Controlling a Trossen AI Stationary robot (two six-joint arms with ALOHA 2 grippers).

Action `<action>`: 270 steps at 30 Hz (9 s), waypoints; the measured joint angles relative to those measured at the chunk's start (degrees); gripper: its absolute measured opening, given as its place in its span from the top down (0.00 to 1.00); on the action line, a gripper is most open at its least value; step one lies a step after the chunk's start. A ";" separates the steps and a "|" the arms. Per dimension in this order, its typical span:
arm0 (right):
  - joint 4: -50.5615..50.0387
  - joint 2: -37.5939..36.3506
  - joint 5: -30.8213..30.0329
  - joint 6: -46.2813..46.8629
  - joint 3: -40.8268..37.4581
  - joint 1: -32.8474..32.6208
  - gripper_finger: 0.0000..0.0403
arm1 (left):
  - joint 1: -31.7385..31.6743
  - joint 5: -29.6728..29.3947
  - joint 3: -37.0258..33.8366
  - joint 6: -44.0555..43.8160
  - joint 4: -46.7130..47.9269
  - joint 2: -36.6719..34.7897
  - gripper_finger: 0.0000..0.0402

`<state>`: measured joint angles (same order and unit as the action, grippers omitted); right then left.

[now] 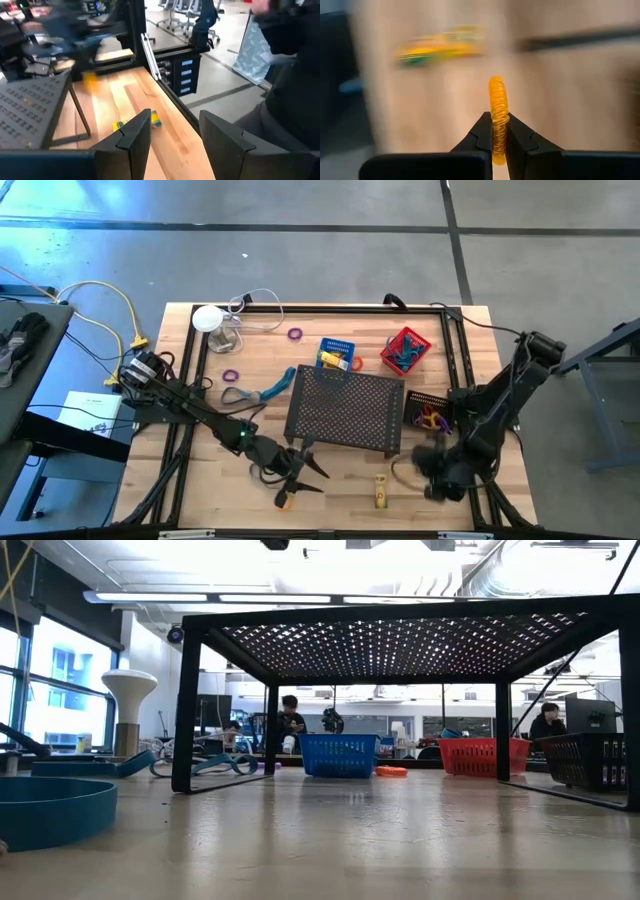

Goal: Pick & Place Office Desk Supplies
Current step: Put the yellow spiral keychain into the black bin, then put the blue rubber band into the red bin

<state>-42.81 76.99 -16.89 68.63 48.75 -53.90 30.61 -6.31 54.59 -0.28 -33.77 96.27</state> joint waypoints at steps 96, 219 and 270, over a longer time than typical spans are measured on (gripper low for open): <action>-18.61 -6.71 -50.98 15.07 1.46 -0.36 0.42 | -26.12 -4.62 -25.73 -26.09 56.84 -20.09 0.76; 31.45 -12.71 -72.88 -54.05 1.46 -2.52 0.99 | 2.32 -8.74 -5.46 -3.21 -1.06 -5.57 0.56; 24.81 -7.57 1.55 -43.42 -21.78 86.69 0.99 | -0.15 -8.72 -5.49 -6.91 5.52 -5.57 0.56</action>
<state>-18.00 69.43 -15.34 25.21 26.97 32.79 30.47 -15.03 49.10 -7.19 -28.25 90.70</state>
